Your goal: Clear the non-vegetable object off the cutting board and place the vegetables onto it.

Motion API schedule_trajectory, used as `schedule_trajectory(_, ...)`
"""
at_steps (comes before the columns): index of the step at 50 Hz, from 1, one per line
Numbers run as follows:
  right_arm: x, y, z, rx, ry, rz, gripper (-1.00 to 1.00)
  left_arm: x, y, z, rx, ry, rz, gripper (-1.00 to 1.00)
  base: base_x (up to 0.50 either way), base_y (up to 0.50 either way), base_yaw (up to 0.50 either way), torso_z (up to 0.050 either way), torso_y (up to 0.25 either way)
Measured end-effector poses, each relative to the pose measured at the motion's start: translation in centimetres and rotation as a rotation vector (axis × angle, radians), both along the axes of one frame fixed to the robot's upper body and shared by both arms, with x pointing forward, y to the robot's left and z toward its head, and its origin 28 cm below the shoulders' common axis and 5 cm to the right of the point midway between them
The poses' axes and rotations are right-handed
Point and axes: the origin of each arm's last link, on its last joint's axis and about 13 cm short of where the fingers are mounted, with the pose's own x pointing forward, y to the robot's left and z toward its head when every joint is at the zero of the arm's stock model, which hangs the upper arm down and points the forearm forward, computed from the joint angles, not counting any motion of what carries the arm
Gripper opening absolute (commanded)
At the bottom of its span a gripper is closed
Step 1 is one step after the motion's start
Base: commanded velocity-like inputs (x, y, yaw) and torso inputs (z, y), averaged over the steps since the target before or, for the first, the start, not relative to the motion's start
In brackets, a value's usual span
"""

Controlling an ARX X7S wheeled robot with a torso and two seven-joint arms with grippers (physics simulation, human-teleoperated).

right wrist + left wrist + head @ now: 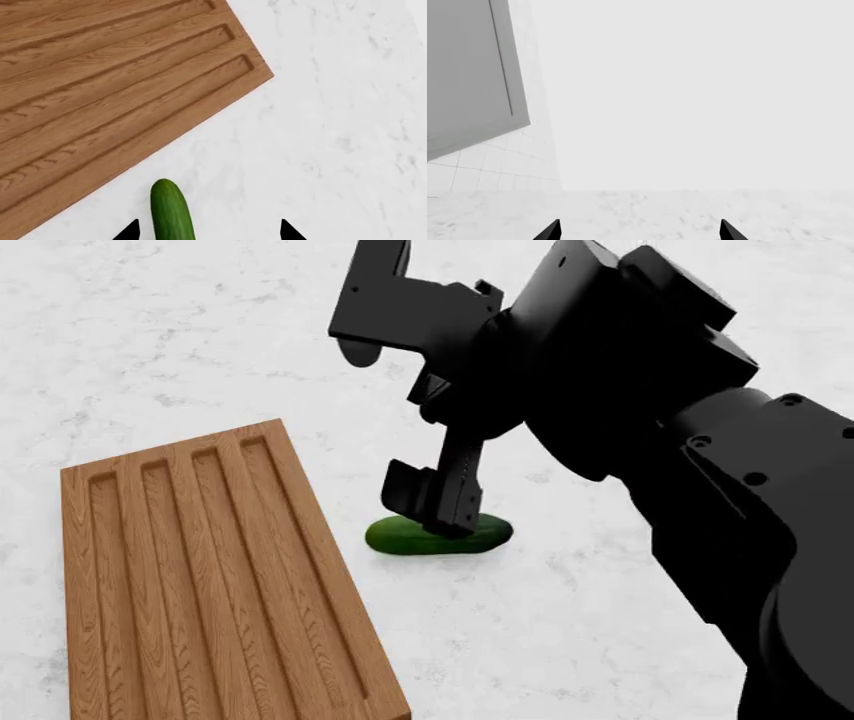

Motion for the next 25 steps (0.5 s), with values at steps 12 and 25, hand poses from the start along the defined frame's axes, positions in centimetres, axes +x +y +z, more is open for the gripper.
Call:
schedule_trajectory(12,0.9,-0.3,-1.6,0.034,0.079,-0.015,1.00,-0.2,-0.3,0.9,0.014,-0.015,0.009,1.00,0.00,0.00,0.00,0.000,0.000)
schedule_trajectory(25,1.1,-0.8,-3.8,0.032,0.153,-0.047,1.00,-0.4,-0.7,1.4,0.024,-0.021,0.011,1.00,0.00,0.00,0.00,0.000,0.000)
